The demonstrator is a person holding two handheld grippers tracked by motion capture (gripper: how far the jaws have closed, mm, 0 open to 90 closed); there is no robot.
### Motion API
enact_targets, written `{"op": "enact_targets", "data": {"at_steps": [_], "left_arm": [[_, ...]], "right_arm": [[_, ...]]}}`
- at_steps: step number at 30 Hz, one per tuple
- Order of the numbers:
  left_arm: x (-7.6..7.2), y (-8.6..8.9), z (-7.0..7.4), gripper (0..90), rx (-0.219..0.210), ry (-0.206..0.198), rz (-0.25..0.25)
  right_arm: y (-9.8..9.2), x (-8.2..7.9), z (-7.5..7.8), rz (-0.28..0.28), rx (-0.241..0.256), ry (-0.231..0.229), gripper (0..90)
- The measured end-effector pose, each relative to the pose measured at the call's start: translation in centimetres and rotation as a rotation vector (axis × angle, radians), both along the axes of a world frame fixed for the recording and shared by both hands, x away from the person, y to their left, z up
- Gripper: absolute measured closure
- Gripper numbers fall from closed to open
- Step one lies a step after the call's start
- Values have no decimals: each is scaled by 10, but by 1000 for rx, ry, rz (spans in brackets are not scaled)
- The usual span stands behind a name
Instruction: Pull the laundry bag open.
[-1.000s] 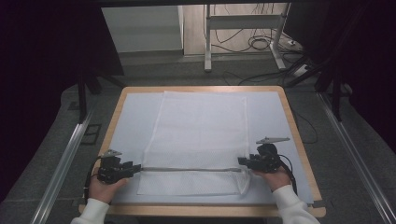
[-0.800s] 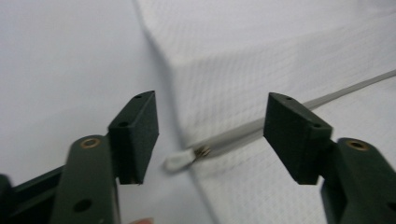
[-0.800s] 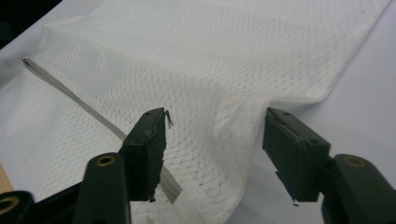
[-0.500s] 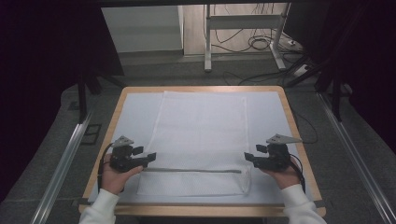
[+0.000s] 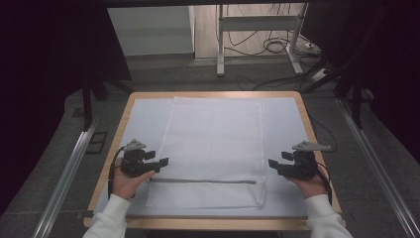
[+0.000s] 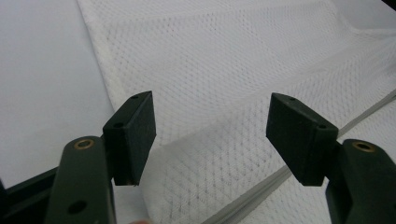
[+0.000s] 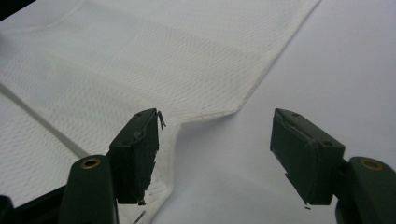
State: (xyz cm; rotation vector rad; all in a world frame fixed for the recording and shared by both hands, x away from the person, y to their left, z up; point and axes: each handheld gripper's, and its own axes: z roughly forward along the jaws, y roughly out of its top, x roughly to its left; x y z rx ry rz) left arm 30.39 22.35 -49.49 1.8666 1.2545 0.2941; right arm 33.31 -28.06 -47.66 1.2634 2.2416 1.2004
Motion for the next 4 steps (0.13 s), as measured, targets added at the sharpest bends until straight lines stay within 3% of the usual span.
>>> {"op": "enact_targets", "data": {"at_steps": [4], "left_arm": [[-1,-1,1,330,1,3,0]], "right_arm": [[-1,-2,2,-2,16,-9,316]]}}
